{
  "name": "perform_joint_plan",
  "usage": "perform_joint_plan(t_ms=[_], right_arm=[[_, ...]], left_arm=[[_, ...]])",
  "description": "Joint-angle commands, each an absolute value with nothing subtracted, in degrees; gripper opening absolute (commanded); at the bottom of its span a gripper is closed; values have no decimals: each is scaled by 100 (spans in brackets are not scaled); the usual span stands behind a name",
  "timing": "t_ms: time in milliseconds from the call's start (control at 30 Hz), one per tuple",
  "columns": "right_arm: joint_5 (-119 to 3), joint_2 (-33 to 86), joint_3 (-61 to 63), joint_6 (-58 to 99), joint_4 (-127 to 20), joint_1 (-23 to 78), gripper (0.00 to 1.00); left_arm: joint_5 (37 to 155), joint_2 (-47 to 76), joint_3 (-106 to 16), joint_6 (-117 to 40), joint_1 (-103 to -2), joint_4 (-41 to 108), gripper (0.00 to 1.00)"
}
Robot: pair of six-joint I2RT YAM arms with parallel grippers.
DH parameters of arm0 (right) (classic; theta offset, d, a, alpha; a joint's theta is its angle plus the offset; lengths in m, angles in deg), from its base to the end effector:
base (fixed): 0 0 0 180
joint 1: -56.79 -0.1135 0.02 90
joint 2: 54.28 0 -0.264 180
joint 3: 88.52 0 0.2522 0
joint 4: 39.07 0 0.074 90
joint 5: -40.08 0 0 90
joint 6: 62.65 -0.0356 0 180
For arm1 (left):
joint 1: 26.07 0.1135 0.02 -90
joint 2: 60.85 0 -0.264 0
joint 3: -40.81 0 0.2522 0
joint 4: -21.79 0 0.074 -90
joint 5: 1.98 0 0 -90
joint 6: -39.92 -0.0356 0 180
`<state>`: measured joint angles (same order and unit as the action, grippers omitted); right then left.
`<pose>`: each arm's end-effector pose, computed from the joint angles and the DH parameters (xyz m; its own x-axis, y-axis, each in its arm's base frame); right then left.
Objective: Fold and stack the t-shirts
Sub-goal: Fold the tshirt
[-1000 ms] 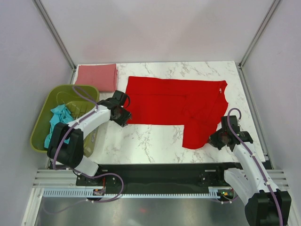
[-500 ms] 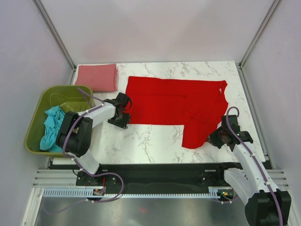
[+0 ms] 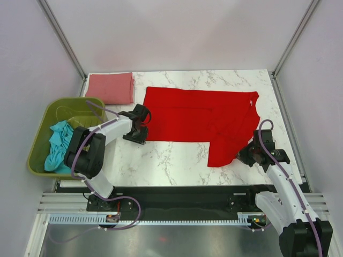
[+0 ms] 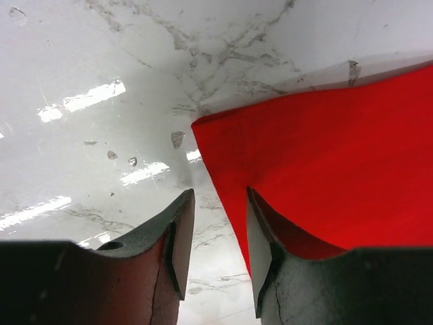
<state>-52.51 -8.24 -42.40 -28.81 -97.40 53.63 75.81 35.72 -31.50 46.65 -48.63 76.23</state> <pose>0.1463 0.0097 0.2107 -0.5383 0.8013 -0.2611 0.6613 0.5937 0.4585 0.2813 -0.1087 0.1655 -0.2283 -0.9562 -0.1830 -0.9388 0.2660 -0.2189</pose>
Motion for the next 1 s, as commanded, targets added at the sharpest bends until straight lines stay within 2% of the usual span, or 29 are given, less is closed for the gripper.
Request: perform_joint_plan(t_ms=[0,400,433,533,567,633,767,967], right_arm=[[-5159,-822,-4022,-2802,-9633,5337,0],[-4756,-778,-3829,-2811,-9624,5345,0],[-4537,-787,-3793,-2802,-9703,5345,0],[-4255,-866,-3600,-2723,-9913,5345,0],[-4202,-901,-3539,-2705,-9967,5345,0],[-4018,-1050,-3398,-2626,-10151,5337,0],[-3491,-1296,-3222,-2451,-10608,5345,0],[-3322,-1534,-2950,-2283,-11162,5345,0]], left_arm=[[7080,3433,-3438,5152,-4918,7826,43],[7220,3951,-3439,5425,-4962,7984,42],[7237,3960,-3422,5442,-4962,7993,41],[7168,3934,-3413,5425,-4962,7993,26],[7124,3925,-3430,5399,-4962,7993,11],[7027,3864,-3465,5259,-4962,7993,2],[6790,3566,-3474,5030,-5067,8002,2],[6420,2994,-3308,4933,-5472,8002,2]])
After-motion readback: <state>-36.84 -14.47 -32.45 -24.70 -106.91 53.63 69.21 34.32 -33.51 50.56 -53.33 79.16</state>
